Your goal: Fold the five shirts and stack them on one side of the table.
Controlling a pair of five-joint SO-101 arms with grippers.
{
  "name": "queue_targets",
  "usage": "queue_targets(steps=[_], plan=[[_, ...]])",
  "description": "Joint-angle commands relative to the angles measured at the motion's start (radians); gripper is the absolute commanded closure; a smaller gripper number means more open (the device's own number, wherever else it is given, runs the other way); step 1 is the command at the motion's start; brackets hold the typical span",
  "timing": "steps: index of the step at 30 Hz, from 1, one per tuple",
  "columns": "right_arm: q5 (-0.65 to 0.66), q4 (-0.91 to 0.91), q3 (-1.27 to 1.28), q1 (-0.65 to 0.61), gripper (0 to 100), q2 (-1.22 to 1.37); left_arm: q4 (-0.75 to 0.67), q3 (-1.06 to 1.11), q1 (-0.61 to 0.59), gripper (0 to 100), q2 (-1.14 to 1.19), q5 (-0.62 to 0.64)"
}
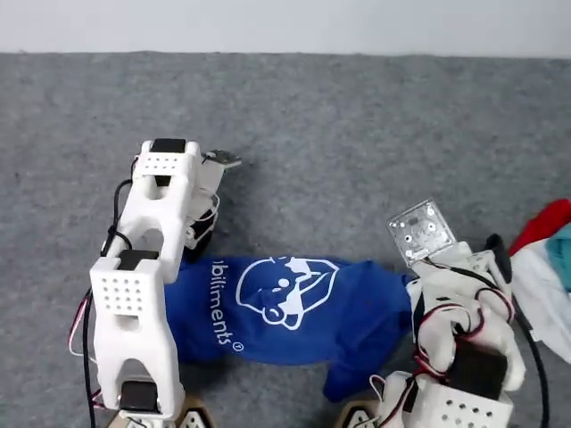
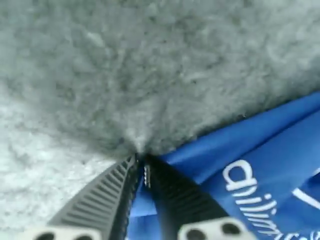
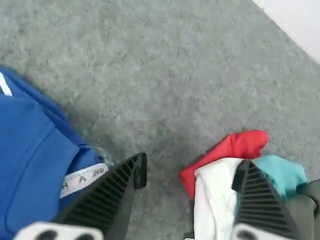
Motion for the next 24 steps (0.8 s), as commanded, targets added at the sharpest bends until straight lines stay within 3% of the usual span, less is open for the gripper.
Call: queue_targets(steps=[1, 6, 11, 18, 21, 24], plan=[[0.009, -0.021, -0.005, 0.008, 76.3, -0.007, 0.026, -0.147, -0.02, 99, -0.069, 0.015], [0.017, -0.019, 0.025, 0.005, 77.5, -0.007, 0.026, -0.414, -0.025, 99, -0.107, 0.103], [0.018, -0.015, 0.044, 0.005, 77.5, -0.007, 0.02, -0.547, -0.029, 99, -0.104, 0.187], [0.018, -0.019, 0.046, 0.005, 77.5, -0.007, -0.083, -0.656, -0.178, 98, -0.104, 0.456], [0.018, -0.021, 0.061, -0.001, 77.5, -0.005, -0.11, -0.656, -0.261, 92, -0.103, 0.525], [0.018, -0.015, 0.104, -0.036, 77.5, -0.005, -0.124, -0.657, -0.313, 78, -0.08, 0.649]])
